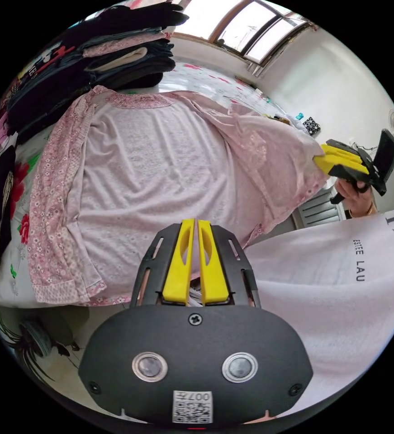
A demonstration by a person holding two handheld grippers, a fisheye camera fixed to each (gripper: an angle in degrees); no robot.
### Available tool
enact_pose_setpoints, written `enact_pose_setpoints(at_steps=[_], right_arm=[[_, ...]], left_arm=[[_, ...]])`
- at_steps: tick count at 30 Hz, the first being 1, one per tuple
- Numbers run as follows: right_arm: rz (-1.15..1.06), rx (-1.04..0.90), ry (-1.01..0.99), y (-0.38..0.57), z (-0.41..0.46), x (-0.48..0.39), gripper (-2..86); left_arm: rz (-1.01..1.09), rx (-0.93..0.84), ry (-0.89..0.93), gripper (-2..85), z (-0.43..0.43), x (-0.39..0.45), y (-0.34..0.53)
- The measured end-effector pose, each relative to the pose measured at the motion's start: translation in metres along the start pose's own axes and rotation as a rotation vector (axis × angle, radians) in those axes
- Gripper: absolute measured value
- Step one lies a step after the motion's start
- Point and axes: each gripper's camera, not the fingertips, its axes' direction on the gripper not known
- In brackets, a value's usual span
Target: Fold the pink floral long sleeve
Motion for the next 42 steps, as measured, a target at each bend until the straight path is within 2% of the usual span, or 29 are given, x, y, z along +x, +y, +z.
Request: enact_pose_setpoints(at_steps=[2,4,7,12,14,20,23,25,29,34,37,40,42], right_arm=[[0.001,-0.09,-0.14,-0.013,0.031,0.006,2.5],[0.023,-0.081,-0.162,-0.017,0.041,0.018,3.1],[0.154,-0.038,-0.086,-0.017,0.034,0.067,3.8],[0.595,0.084,0.109,-0.017,-0.001,0.222,4.5],[0.684,0.103,0.154,-0.024,-0.002,0.266,4.9],[0.814,-0.037,0.368,-0.06,0.04,0.372,5.6],[0.858,-0.189,0.313,-0.069,0.075,0.403,3.4],[0.826,-0.137,0.281,-0.087,0.073,0.404,2.3],[0.741,0.115,0.116,-0.148,0.048,0.4,2.3],[0.658,0.02,0.019,-0.19,0.065,0.392,6.0],[0.592,0.016,0.057,-0.167,0.059,0.355,6.9],[0.518,0.039,0.114,-0.108,0.042,0.292,6.7],[0.481,-0.024,0.18,-0.045,0.037,0.235,6.2]], left_arm=[[-0.018,-0.019,0.012,0.7,0.002,-0.01,0.005],[-0.045,-0.038,0.029,2.5,0.004,-0.026,0.012],[-0.071,-0.059,0.052,4.5,0.007,-0.046,0.02],[-0.088,-0.095,0.113,7.1,0.018,-0.072,0.02],[-0.062,-0.107,0.128,8.1,0.021,-0.076,0.015],[0.064,-0.2,0.083,7.3,0.041,-0.071,-0.001],[0.112,-0.185,0.037,1.7,0.043,-0.075,-0.002],[0.105,-0.187,0.082,-0.2,0.041,-0.087,-0.003],[0.054,-0.155,0.182,-0.8,0.029,-0.107,0.001],[-0.097,-0.105,0.252,-1.0,0.007,-0.148,0.011],[-0.182,-0.07,0.295,-1.0,-0.001,-0.166,0.02],[-0.224,-0.044,0.298,-1.0,-0.007,-0.171,0.028],[-0.231,-0.035,0.289,-1.0,-0.011,-0.171,0.03]])
